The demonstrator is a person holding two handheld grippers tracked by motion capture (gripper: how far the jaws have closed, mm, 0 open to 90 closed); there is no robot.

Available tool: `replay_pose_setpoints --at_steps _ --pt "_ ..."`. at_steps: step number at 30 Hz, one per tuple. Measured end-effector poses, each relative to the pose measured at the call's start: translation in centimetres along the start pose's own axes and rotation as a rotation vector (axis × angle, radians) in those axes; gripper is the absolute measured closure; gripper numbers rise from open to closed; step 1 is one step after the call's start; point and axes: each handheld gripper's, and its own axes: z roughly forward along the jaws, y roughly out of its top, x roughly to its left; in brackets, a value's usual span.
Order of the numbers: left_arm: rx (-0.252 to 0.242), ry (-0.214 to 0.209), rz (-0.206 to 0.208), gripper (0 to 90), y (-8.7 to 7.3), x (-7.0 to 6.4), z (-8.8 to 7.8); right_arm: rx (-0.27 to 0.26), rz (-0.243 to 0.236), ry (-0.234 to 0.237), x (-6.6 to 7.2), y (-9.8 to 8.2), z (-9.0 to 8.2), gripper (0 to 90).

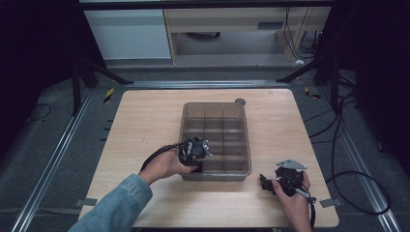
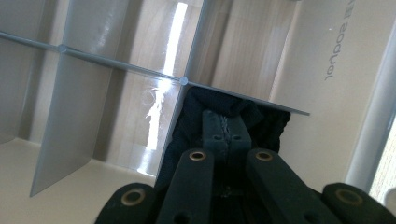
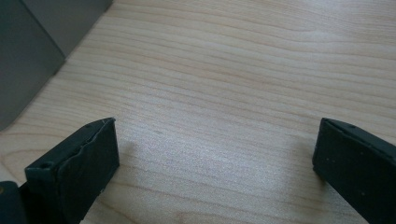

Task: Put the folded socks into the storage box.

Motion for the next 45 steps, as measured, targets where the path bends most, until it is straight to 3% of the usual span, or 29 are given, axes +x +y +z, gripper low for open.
replay_pose_setpoints --at_steps 23,30,36,39,42,44,45 --pt "-0.004 -0.001 -0.002 90.0 -0.6 0.3 0.0 0.000 0.000 0.000 0.0 0.0 0.0 0.7" --pt "-0.085 -0.021 -0.023 88.9 -1.0 0.2 -1.5 0.000 -0.001 0.001 0.0 0.0 0.0 0.7" --pt "-0.123 -0.001 -0.010 88.1 -1.2 -0.1 -2.3 0.000 -0.001 0.000 0.0 0.0 0.0 0.7" --pt "-0.154 0.018 0.005 83.6 -1.3 -0.3 -2.9 0.000 -0.001 0.001 0.0 0.0 0.0 0.7" --pt "-0.192 0.050 0.012 72.8 -1.3 -0.5 -3.4 0.000 0.000 0.001 0.0 0.0 0.0 0.7" --pt "-0.221 0.089 0.010 61.1 -1.2 -0.6 -3.8 0.000 0.000 0.001 0.0 0.0 0.0 0.7" --pt "-0.237 0.102 -0.002 49.7 -1.2 -0.5 -3.9 0.000 0.000 0.000 0.0 0.0 0.0 0.7"
